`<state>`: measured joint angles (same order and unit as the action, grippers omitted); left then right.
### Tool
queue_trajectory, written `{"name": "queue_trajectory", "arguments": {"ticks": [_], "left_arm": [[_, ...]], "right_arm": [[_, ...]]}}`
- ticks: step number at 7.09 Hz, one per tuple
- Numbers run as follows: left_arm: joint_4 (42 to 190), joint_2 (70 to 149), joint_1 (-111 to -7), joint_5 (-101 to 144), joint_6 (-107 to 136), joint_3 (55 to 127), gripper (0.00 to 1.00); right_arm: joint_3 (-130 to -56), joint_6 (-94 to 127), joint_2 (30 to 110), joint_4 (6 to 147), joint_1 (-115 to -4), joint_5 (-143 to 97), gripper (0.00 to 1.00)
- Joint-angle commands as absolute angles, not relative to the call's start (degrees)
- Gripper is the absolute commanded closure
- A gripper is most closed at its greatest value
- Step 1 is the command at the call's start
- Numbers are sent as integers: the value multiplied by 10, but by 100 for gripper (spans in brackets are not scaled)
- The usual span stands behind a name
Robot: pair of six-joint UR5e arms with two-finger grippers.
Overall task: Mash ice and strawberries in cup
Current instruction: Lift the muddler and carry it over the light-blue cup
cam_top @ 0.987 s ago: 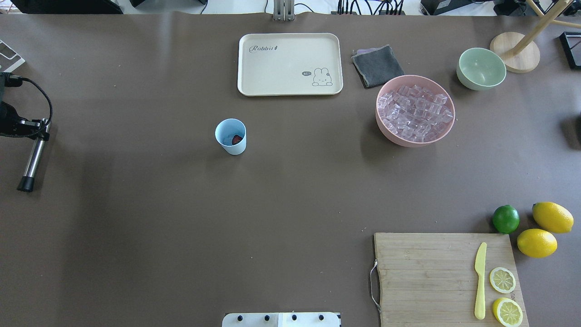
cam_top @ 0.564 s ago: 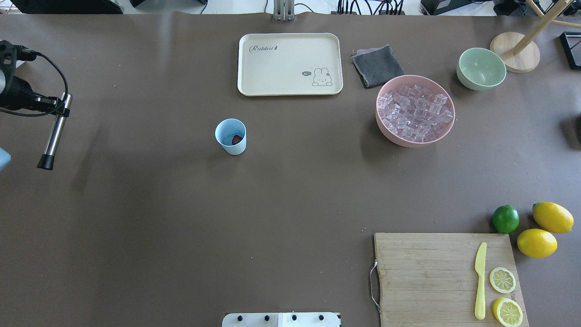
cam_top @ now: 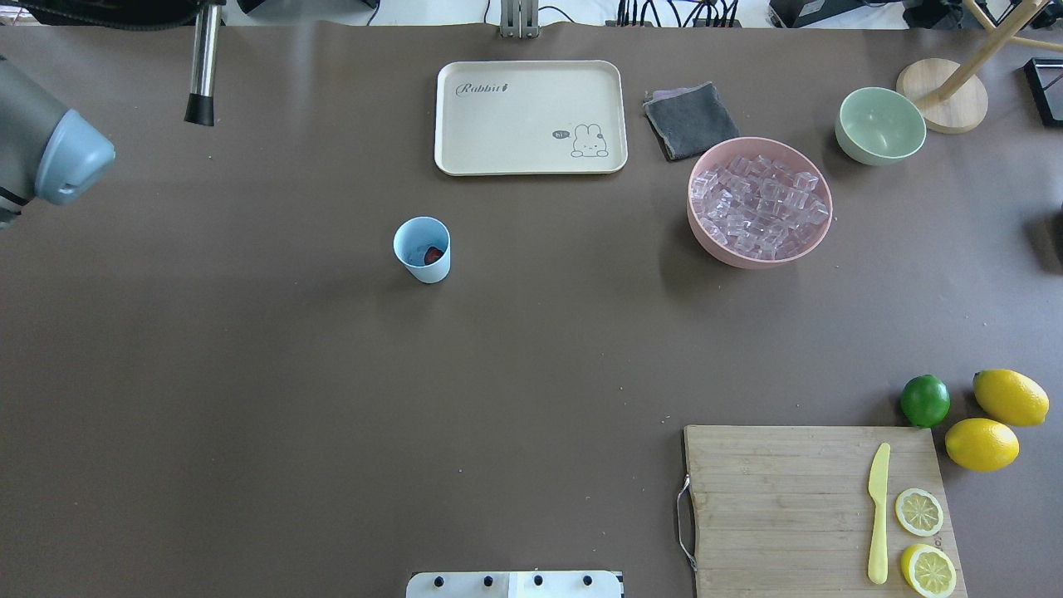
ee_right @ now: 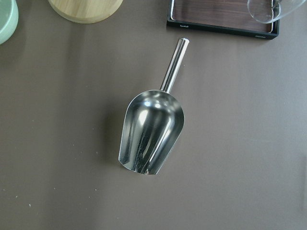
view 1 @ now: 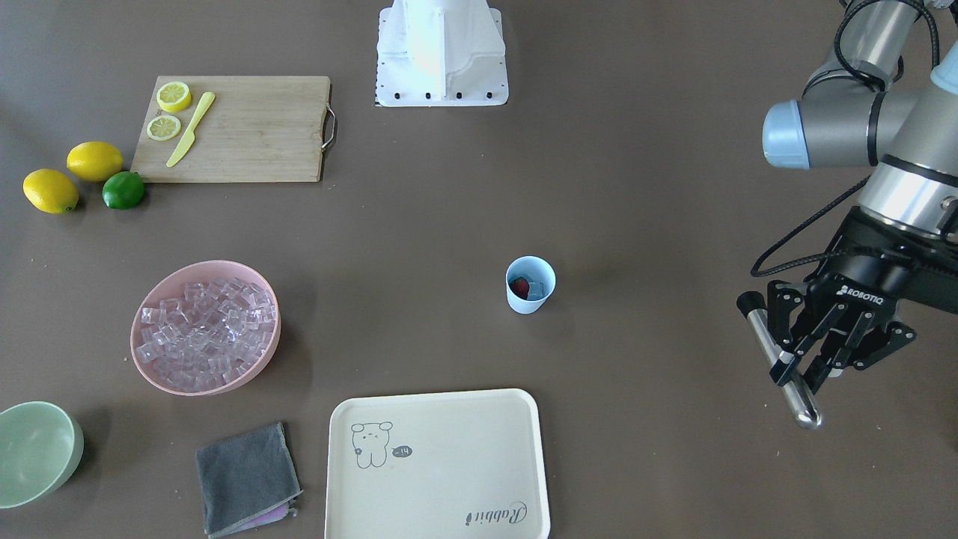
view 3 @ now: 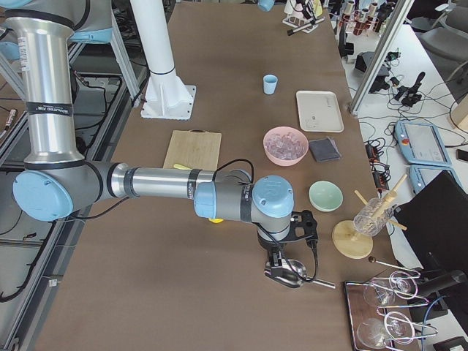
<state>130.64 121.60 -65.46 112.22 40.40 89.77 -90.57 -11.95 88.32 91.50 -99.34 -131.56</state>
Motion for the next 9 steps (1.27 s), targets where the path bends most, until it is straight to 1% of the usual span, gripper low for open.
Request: {"name": "queue_trajectory", "arguments": {"ticks": [1,2,3,4,5,6,7,8,9], "left_arm": [[1334,1257,-657,1073,435,955,100],[1413,1257,-618,1041,441,957,100],[1497,1255,-536,933,453,954,100],[1517,1254,-457,831,449,949,100],[1532,1247,-418,801,448,947,100],[1592,1223,-402,800,447,920,100],[1707,1194,-397,800,446,858,100],[1776,1195,-385,799,436,806,100],[1792,1196,-371,799,421,800,100]], "right_arm": [[-920,-119,882,952,-991,-1310,0],[-922,-119,883,967,-992,-1315,0],[-929,-119,888,972,-991,-1310,0],[-929,-119,889,972,-991,-1312,0],[-929,-119,892,973,-991,-1316,0],[-931,-119,895,973,-991,-1317,0],[-931,-119,895,974,-992,-1317,0],[-931,-119,896,974,-992,-1317,0],[-933,-120,903,974,-992,-1317,0]]}}
